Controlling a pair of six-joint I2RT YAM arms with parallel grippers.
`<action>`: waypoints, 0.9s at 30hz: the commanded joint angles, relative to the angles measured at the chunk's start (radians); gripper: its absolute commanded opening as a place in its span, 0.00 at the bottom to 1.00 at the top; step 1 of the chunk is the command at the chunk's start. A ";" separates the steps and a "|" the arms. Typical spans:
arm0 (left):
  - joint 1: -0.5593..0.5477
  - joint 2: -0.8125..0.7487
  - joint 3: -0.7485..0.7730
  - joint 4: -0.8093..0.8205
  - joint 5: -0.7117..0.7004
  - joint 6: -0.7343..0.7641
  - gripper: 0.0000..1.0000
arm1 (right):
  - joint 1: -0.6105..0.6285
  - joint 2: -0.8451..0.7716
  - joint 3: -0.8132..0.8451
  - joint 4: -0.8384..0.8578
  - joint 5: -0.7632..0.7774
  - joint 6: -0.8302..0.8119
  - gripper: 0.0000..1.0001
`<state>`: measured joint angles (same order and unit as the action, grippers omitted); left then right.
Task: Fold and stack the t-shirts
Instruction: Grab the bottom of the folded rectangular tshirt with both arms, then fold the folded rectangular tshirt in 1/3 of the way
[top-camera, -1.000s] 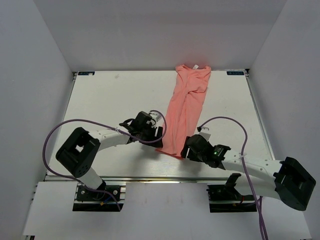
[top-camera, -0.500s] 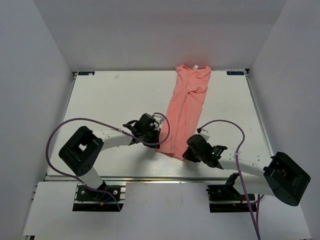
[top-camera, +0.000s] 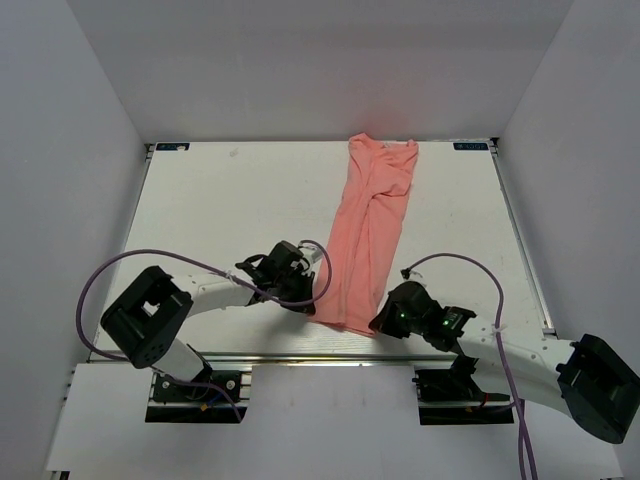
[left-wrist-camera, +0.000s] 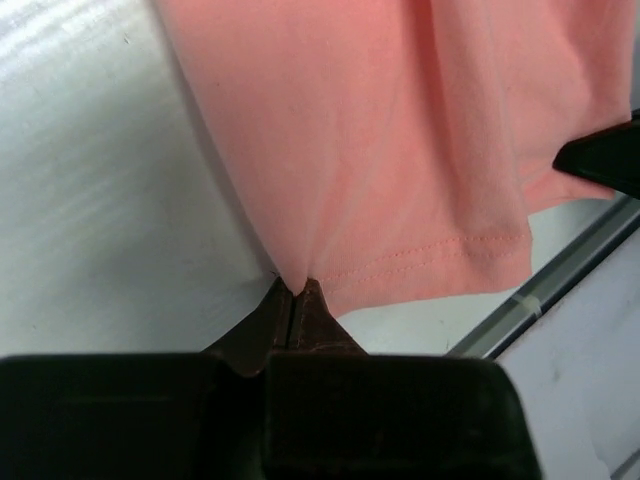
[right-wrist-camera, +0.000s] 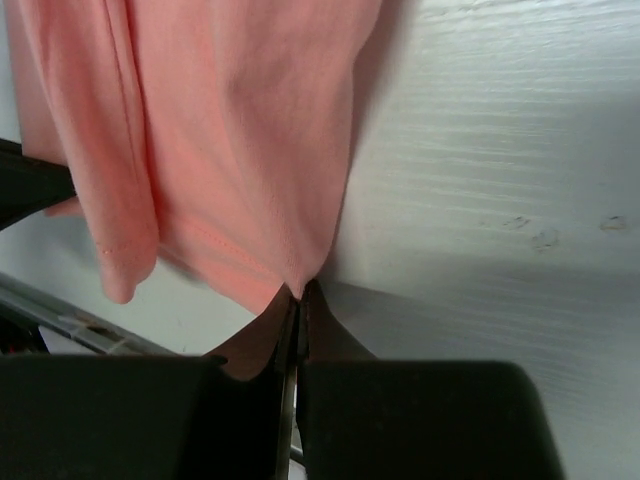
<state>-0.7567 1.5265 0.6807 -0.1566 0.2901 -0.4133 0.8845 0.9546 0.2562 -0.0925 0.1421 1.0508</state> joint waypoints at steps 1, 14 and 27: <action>-0.013 -0.066 -0.033 -0.056 0.044 -0.009 0.00 | 0.008 0.016 0.006 -0.049 -0.076 -0.078 0.00; 0.000 -0.043 0.279 -0.110 -0.166 -0.030 0.00 | -0.039 0.070 0.310 -0.230 0.264 -0.212 0.00; 0.094 0.366 0.833 -0.284 -0.332 -0.058 0.00 | -0.249 0.301 0.594 -0.162 0.378 -0.426 0.00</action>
<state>-0.6968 1.8713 1.4326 -0.3904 0.0120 -0.4702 0.6704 1.2106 0.7872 -0.2951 0.4740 0.7132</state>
